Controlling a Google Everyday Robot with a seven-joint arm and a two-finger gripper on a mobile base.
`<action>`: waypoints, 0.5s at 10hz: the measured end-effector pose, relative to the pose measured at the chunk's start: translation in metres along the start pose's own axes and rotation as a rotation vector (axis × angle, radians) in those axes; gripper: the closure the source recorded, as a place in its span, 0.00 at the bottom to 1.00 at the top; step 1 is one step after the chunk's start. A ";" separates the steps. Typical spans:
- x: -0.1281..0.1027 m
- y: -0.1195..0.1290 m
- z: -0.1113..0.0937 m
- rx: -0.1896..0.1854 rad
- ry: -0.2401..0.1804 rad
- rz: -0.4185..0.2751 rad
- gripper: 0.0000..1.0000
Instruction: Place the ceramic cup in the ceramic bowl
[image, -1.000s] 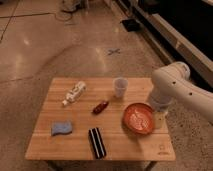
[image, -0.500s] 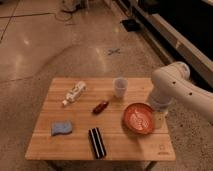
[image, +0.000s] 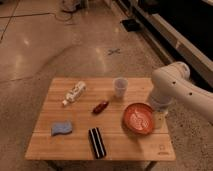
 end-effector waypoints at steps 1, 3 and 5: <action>-0.002 -0.007 0.001 -0.004 -0.007 -0.015 0.20; -0.018 -0.046 0.007 0.005 -0.040 -0.076 0.20; -0.031 -0.077 0.013 0.016 -0.062 -0.121 0.20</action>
